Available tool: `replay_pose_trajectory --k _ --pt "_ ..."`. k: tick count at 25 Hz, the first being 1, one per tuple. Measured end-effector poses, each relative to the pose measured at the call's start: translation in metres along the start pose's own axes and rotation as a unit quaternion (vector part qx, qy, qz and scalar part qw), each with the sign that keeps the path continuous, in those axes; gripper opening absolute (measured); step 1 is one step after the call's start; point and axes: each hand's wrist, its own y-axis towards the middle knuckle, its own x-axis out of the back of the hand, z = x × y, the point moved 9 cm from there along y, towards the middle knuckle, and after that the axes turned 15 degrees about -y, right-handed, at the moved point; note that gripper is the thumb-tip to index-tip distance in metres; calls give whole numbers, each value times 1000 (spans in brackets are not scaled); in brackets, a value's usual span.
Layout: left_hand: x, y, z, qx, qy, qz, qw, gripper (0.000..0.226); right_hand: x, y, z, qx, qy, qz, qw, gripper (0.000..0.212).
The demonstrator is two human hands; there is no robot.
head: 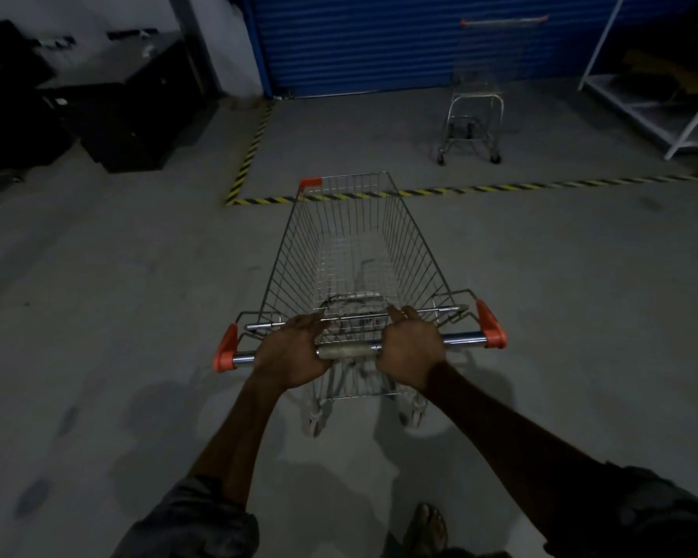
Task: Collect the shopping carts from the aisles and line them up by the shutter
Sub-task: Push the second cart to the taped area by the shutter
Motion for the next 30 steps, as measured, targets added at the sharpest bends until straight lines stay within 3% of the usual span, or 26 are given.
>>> replay_pose_trajectory --k 4,11,15,18,22,26,30 --pt "2 78 -4 -4 14 -19 1000 61 -8 68 -46 1 0 17 1000 51" --pt "-11 221 10 5 18 15 1000 64 -12 188 -123 -11 -17 39 999 52" --pt "-20 310 38 30 -6 29 999 68 -12 263 -164 -32 -4 39 999 68" --pt "-25 372 54 15 -12 7 1000 70 -12 317 -195 -44 -2 29 999 57" --pt "-31 453 65 15 -20 46 999 77 -6 386 -235 -46 14 39 998 75" --pt "-41 533 77 -15 -19 50 998 75 -9 451 -280 -45 43 12 998 46" --pt "-49 615 89 -23 -13 49 998 76 -11 516 -323 -46 14 51 998 47"
